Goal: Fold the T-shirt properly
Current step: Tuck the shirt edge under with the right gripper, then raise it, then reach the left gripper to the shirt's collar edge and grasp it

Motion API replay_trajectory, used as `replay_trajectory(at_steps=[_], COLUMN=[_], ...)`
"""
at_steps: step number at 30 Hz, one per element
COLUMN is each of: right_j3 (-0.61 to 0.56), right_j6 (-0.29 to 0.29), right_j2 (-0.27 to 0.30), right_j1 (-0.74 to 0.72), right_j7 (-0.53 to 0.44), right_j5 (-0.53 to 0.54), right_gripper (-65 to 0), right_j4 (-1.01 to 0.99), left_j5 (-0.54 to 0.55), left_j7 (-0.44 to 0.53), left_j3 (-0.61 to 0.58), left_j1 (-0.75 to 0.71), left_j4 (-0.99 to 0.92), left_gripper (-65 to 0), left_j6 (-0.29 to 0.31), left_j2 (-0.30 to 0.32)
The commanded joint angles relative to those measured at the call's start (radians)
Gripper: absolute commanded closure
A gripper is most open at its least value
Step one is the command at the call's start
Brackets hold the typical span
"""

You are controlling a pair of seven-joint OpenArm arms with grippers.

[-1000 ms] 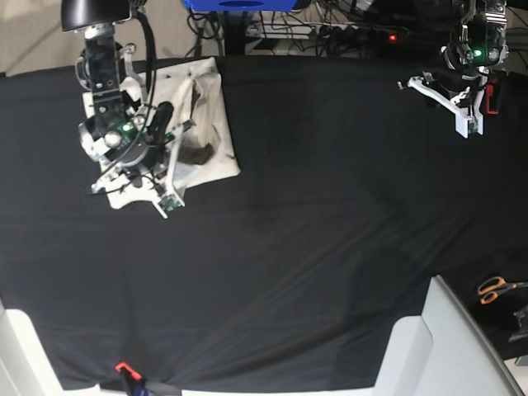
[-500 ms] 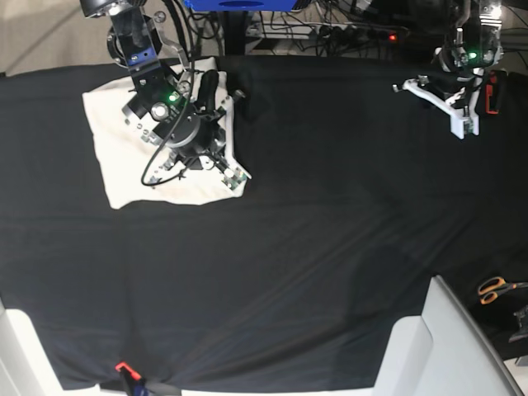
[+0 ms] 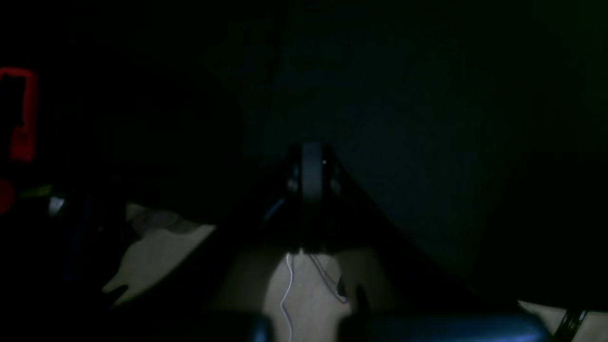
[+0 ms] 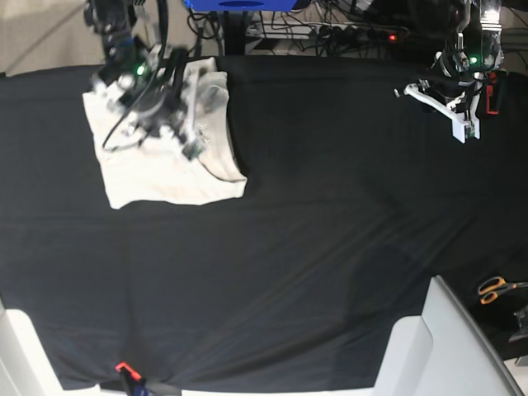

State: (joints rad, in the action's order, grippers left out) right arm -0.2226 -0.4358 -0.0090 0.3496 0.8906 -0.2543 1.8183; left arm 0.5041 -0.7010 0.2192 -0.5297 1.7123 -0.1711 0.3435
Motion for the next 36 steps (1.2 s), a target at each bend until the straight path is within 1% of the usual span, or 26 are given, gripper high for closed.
replay_trajectory(at_steps=[1, 5, 7, 10, 13, 16, 18, 20, 22, 23, 24, 27, 28, 29, 30, 32, 33, 35, 36], right_j3=[-0.008, -0.03, -0.025, -0.024, -0.024, -0.024, -0.024, -0.022, 0.019, 0.053, 0.093, 0.19, 0.213, 0.236, 0.256, 0.274, 0.279, 0.279, 0.279], right_j6=[0.004, 0.004, 0.004, 0.004, 0.004, 0.005, 0.01, 0.01, 0.012, 0.012, 0.012, 0.01, 0.01, 0.01, 0.009, 0.009, 0.007, 0.007, 0.007], right_j2=[-0.003, -0.004, -0.004, 0.002, 0.004, 0.007, 0.036, 0.051, 0.063, 0.059, 0.048, 0.045, 0.045, 0.045, 0.045, 0.047, 0.047, 0.047, 0.047], right_j1=[-0.007, 0.024, 0.047, 0.062, 0.082, 0.101, 0.119, 0.119, 0.116, 0.115, 0.107, 0.087, 0.082, 0.082, 0.081, 0.081, 0.081, 0.082, 0.082], right_j7=[-0.015, -0.009, -0.003, 0.049, 0.069, 0.078, 0.097, 0.115, 0.109, 0.108, 0.108, 0.101, 0.092, 0.08, 0.072, 0.068, 0.068, 0.068, 0.068], right_j5=[-0.003, 0.0, 0.045, 0.135, 0.151, 0.149, 0.149, 0.149, 0.141, 0.138, 0.137, 0.137, 0.137, 0.137, 0.137, 0.137, 0.137, 0.137, 0.137], right_gripper=[0.0, 0.0, 0.0, 0.0, 0.0, 0.0, 0.0, 0.0, 0.0, 0.0, 0.0, 0.0, 0.0, 0.0, 0.0, 0.0, 0.0, 0.0, 0.0], right_j4=[0.01, -0.035, -0.039, -0.038, -0.033, 0.048, 0.123, 0.171, 0.169, 0.168, 0.168, 0.165, 0.165, 0.165, 0.165, 0.165, 0.165, 0.163, 0.163], left_j5=[0.008, 0.008, 0.008, 0.008, 0.009, 0.009, 0.011, 0.057, 0.147, 0.207, 0.273, 0.43, 0.471, 0.502, 0.517, 0.537, 0.542, 0.548, 0.549], left_j7=[0.01, 0.008, 0.007, 0.007, 0.007, 0.007, 0.007, 0.007, 0.007, 0.007, 0.007, 0.007, 0.007, 0.007, 0.007, 0.007, 0.007, 0.007, 0.007], left_j3=[0.004, -0.051, -0.097, -0.177, -0.221, -0.237, -0.241, -0.241, -0.241, -0.241, -0.241, -0.243, -0.246, -0.261, -0.284, -0.315, -0.332, -0.352, -0.356], left_j1=[0.004, 0.043, 0.064, 0.096, 0.121, 0.139, 0.142, 0.144, 0.144, 0.144, 0.145, 0.161, 0.171, 0.184, 0.201, 0.231, 0.245, 0.273, 0.283], left_j4=[0.013, 0.009, 0.009, 0.007, 0.007, 0.009, 0.018, 0.025, 0.027, 0.024, 0.021, -0.005, -0.025, -0.048, -0.074, -0.126, -0.159, -0.234, -0.269], left_gripper=[0.0, 0.0, 0.0, 0.0, 0.0, 0.0, 0.0, 0.0, 0.0, 0.0, -6.9, -29.9, -38.2, -44.1, -50.4, -60.2, -64.3, -65.0, -65.0], left_j6=[0.003, 0.003, 0.003, 0.003, 0.003, 0.003, 0.003, 0.003, 0.003, 0.003, 0.005, 0.008, 0.034, 0.084, 0.152, 0.29, 0.37, 0.517, 0.565], left_j2=[0.01, 0.002, -0.001, -0.001, -0.007, -0.036, -0.054, -0.074, -0.071, -0.07, -0.065, -0.048, -0.047, -0.045, -0.044, -0.05, -0.054, -0.079, -0.091])
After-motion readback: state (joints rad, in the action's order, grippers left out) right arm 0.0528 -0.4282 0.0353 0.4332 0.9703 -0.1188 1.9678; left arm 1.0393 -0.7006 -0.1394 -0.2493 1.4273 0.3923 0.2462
